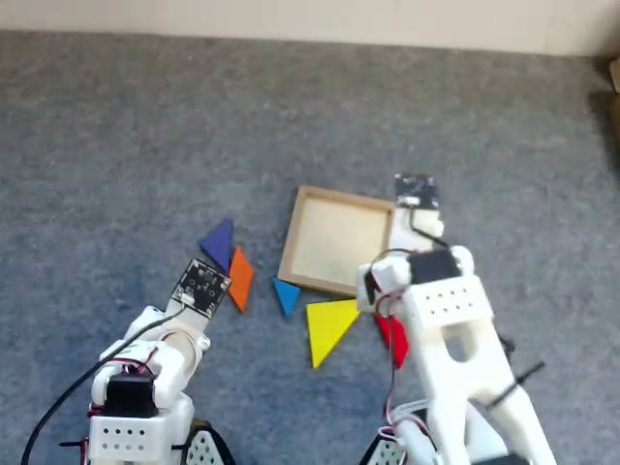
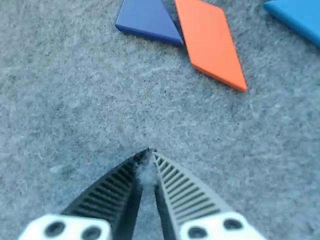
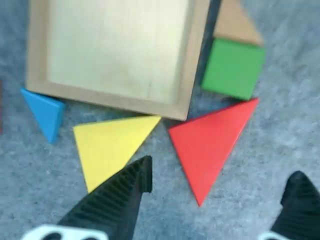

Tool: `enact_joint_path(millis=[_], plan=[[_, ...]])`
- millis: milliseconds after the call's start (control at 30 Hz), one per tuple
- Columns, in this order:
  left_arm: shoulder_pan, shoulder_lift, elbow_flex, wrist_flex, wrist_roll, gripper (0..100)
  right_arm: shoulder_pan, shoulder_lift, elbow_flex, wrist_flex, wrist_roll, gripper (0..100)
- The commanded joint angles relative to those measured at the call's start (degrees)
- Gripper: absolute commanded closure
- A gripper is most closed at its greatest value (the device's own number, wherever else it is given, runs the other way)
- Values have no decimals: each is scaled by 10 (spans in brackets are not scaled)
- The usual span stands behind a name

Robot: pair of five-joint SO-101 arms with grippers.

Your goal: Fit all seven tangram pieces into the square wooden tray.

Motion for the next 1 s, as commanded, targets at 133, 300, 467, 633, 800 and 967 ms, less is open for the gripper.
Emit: enact_joint_path(millis=[133, 300, 467, 633, 800, 967], plan=[[-4, -13, 13, 2, -5, 994, -6, 132, -70, -22, -12, 598], [-4, -13, 13, 2, -5, 994, -6, 134, -71, -22, -12, 598], [-4, -13, 13, 2, -5, 994, -5, 134, -71, -23, -12, 598], [-4, -13, 13, 2, -5, 994, 8, 136, -70, -51, -12, 598], [-4, -13, 13, 2, -5, 994, 38, 138, -70, -55, -12, 598], [-4, -13, 13, 2, -5, 994, 36, 138, -69, -55, -12, 598]])
